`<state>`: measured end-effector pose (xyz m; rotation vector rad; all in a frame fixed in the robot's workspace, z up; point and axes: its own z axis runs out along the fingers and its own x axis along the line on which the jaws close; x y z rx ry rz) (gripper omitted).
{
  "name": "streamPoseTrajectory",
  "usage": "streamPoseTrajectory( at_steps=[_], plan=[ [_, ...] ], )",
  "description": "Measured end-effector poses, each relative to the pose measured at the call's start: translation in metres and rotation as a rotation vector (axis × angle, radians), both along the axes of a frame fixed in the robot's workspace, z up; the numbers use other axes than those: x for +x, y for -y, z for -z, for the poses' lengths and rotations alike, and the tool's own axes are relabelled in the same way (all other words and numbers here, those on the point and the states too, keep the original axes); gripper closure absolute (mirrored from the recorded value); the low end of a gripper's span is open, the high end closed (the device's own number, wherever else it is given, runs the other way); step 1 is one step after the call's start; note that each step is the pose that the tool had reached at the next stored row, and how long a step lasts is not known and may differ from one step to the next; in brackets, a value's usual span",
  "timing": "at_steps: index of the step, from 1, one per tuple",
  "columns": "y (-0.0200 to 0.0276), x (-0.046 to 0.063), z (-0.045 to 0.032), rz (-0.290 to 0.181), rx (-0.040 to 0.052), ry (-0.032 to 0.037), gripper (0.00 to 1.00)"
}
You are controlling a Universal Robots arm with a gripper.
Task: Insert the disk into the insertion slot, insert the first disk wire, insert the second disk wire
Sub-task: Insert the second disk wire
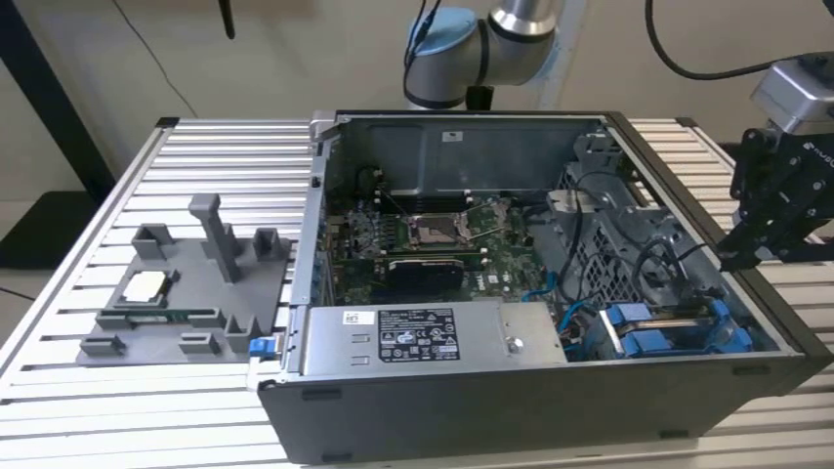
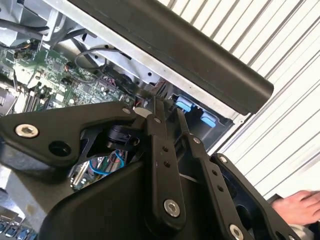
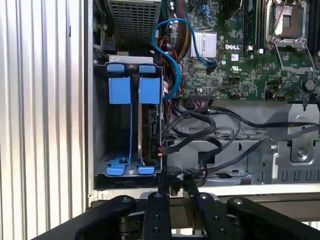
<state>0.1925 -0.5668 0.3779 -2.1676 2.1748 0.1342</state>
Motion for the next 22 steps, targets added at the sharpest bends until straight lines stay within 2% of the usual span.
streamPoseTrajectory(
  at_steps=[1, 3, 10, 18, 19, 20, 22],
  plan=[
    [0.0, 0.0008, 0.0024, 0.0, 0.0049, -0.0006, 0.74],
    [0.0, 0.0008, 0.0025, 0.0, 0.0065, -0.0006, 0.74],
    [0.0, 0.0008, 0.0066, 0.0, 0.0072, -0.0006, 0.74],
    [0.0, 0.0004, 0.0074, 0.005, 0.0359, -0.0005, 0.74],
    [0.0, 0.0003, 0.0074, 0.008, 0.0389, -0.0004, 0.76],
    [0.0, 0.0001, 0.0074, 0.011, 0.0423, -0.0004, 0.82],
    [0.0, 0.0, 0.0074, 0.018, 0.048, -0.0003, 0.84]
  ],
)
